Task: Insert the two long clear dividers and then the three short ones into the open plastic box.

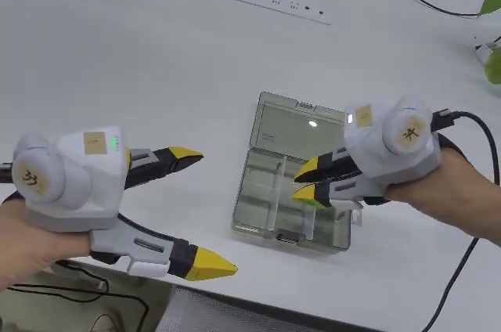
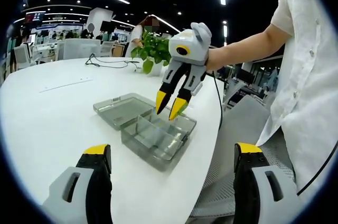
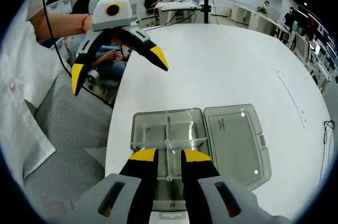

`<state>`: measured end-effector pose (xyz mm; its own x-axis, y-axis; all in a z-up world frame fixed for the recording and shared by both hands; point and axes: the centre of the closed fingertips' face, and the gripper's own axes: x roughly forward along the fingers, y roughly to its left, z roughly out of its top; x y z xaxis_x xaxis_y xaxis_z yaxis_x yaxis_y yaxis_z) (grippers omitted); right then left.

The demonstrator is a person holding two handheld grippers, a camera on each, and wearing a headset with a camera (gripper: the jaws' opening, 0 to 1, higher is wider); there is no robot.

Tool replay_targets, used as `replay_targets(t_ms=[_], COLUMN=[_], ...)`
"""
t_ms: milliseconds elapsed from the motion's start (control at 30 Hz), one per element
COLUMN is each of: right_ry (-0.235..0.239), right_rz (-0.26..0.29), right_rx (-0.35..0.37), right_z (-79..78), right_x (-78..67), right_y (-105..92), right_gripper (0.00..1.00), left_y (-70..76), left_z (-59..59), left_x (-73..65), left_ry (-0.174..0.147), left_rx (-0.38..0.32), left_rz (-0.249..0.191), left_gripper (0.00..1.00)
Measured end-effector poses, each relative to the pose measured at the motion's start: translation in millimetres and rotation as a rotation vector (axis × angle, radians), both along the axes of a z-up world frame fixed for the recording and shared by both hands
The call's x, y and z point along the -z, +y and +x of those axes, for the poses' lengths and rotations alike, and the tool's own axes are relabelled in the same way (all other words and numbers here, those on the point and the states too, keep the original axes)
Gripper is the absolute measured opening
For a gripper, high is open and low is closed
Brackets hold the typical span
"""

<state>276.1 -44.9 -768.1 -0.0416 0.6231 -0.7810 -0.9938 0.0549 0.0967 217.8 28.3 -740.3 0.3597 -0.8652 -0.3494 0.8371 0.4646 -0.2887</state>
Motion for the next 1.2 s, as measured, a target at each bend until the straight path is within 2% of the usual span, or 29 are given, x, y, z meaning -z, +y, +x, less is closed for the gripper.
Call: replay_targets(t_ms=[100, 167, 267, 433, 533, 700, 867, 1033, 1200], right_ry=[0.016, 0.016, 0.009, -0.012, -0.021, -0.029, -0.026, -0.032, -0.025], right_rz=[0.070, 0.096, 0.115, 0.127, 0.128, 0.102, 0.041, -0.049, -0.159], right_rx=[0.068, 0.104, 0.126, 0.164, 0.181, 0.214, 0.230, 0.243, 0.214], right_z=[3.5, 5.4, 7.9, 3.9, 1.5, -0.7, -6.5, -7.4, -9.8], right_x=[-18.9, -29.3, -33.6, -51.7, -57.5, -56.3, -45.0, -27.6, -3.1], right_y=[-3.8, -10.6, -25.1, -48.6, -64.5, -101.8, -137.8, -176.8, -212.1], right_gripper=[0.22, 0.25, 0.29, 0.36, 0.42, 0.46, 0.49, 0.52, 0.52], left_y=[0.8, 1.4, 2.2, 3.1, 3.8, 4.9, 4.9, 4.0, 4.3], left_z=[0.0, 0.1, -0.1, -1.4, -2.3, -5.3, -7.0, -10.1, -11.5], left_x=[-0.5, -1.5, -3.2, -5.7, -7.8, -9.1, -11.2, -11.7, -11.8], left_ry=[0.000, 0.000, -0.001, -0.004, -0.005, -0.004, -0.002, 0.002, 0.007], left_rx=[0.001, 0.000, 0.000, 0.002, 0.001, 0.003, -0.001, 0.001, -0.002], left_rz=[0.009, 0.011, 0.016, 0.026, 0.030, 0.041, 0.046, 0.054, 0.060], left_gripper=[0.99, 0.99, 0.99, 0.99, 0.99, 0.99, 0.99, 0.99, 0.99])
